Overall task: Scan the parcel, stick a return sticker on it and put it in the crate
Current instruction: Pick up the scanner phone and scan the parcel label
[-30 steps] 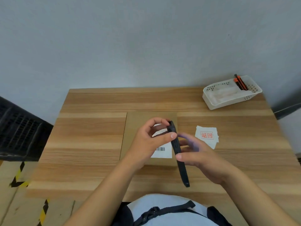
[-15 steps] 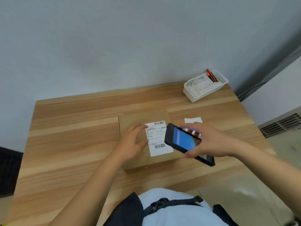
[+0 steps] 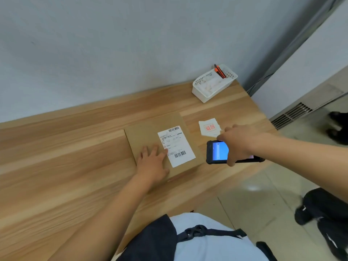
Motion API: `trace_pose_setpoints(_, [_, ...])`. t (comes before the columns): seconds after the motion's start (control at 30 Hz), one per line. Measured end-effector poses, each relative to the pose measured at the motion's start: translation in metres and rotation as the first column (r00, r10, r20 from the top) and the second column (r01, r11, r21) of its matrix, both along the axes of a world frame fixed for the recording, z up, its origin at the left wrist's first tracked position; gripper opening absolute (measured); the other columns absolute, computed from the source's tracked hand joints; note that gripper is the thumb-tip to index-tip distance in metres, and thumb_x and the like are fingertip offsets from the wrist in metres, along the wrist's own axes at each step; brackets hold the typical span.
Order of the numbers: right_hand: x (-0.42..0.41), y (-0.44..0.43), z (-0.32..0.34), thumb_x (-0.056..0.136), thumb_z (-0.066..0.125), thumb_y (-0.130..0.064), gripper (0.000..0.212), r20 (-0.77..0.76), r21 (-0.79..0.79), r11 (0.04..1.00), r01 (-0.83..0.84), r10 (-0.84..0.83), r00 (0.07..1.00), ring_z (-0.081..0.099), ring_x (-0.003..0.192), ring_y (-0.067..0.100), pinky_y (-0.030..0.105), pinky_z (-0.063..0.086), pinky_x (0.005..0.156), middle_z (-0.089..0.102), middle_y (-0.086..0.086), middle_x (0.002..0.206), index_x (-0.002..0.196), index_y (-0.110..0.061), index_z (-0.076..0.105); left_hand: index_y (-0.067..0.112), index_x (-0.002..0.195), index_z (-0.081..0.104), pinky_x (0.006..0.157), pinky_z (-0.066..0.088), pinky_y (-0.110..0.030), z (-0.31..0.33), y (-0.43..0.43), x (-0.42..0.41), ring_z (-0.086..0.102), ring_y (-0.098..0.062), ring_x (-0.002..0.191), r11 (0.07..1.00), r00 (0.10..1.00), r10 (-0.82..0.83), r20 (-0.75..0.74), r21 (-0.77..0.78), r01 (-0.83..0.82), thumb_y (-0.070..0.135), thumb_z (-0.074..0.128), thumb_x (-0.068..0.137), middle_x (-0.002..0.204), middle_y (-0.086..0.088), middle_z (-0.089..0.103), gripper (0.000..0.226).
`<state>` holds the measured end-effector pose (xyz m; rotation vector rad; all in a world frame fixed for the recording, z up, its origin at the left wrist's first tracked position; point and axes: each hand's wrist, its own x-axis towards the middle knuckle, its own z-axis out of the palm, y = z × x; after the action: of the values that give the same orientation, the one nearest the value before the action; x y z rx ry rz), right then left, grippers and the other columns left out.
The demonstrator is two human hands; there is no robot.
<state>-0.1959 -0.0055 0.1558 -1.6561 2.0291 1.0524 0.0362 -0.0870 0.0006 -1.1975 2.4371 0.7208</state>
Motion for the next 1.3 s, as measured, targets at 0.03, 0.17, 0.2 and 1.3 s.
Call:
trace_pose_setpoints(0.03, [0.001,0.001,0.000,0.059,0.074,-0.053,0.059,-0.024,0.006,1.000,0.009,-0.009,1.000,0.059,0.092,0.020,0.029,0.039,0.056,0.057,-0.003,0.098,0.110,-0.027,0.059,0.038,0.156,0.012,0.121,0.007,-0.052,0.000,-0.001,0.000,-0.004,-0.040,0.151,1.000,1.000,-0.003,0.002,0.000,0.003,0.046,0.054,0.089,0.167,-0.003,0.004,0.080])
trace_pose_setpoints(0.17, [0.004,0.002,-0.003,0.053,0.074,-0.055,0.057,-0.044,0.050,0.992,0.119,-0.117,0.992,0.067,0.082,0.018,0.027,0.042,0.056,0.067,-0.004,0.091,0.100,-0.026,0.059,0.038,0.156,0.013,0.121,0.009,-0.053,0.000,-0.003,0.000,-0.003,-0.042,0.151,1.000,1.000,-0.023,0.022,-0.013,0.023,0.048,0.055,0.090,0.167,-0.004,0.005,0.079])
trace_pose_setpoints(0.2, [0.004,0.003,-0.004,0.051,0.073,-0.056,0.058,-0.044,0.062,0.987,0.146,-0.143,0.989,0.068,0.079,0.018,0.027,0.041,0.056,0.070,-0.004,0.089,0.099,-0.027,0.058,0.037,0.156,0.013,0.121,0.009,-0.054,0.000,-0.003,0.000,-0.002,-0.043,0.151,1.000,0.999,-0.025,0.021,-0.014,0.025,0.049,0.055,0.090,0.167,-0.004,0.005,0.079])
trace_pose_setpoints(1.3, [-0.041,0.044,-0.068,0.054,0.078,-0.052,0.056,0.106,-0.128,0.897,0.423,-0.412,0.905,0.059,0.089,0.020,0.029,0.043,0.064,0.058,-0.003,0.097,0.101,-0.028,0.058,0.040,0.154,0.021,0.122,0.006,-0.053,-0.006,-0.002,-0.004,-0.002,-0.039,0.152,0.999,0.999,0.049,-0.020,0.000,-0.049,0.049,0.060,0.086,0.167,-0.001,0.007,0.079])
